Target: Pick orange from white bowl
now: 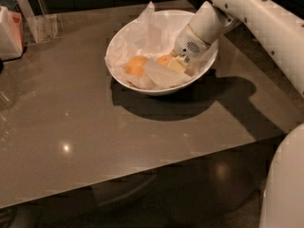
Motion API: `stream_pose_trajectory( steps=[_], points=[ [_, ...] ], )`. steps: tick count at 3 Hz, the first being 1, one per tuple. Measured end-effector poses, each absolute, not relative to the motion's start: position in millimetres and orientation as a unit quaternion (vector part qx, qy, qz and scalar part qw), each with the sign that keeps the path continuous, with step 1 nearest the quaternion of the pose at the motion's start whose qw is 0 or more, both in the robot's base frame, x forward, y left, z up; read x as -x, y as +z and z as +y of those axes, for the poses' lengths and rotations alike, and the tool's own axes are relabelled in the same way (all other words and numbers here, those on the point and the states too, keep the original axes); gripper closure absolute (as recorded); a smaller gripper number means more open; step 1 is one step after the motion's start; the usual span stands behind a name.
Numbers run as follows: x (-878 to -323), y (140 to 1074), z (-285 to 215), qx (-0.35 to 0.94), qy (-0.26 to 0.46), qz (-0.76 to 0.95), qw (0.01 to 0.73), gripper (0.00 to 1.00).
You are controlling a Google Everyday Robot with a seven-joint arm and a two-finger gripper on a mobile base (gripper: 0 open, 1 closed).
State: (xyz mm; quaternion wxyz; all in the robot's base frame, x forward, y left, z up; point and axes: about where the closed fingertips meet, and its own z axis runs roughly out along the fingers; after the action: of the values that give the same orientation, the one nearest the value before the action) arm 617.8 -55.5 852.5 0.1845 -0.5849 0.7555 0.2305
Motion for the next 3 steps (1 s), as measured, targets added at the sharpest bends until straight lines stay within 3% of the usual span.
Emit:
stream_pose_trajectory(
  steps=[1,3],
  points=[
    [-618,854,-56,0.585,0.23,0.755,0.185,0.97],
    [-598,894,-73,0.584,0.178,0.746,0.265,1.0]
  ],
)
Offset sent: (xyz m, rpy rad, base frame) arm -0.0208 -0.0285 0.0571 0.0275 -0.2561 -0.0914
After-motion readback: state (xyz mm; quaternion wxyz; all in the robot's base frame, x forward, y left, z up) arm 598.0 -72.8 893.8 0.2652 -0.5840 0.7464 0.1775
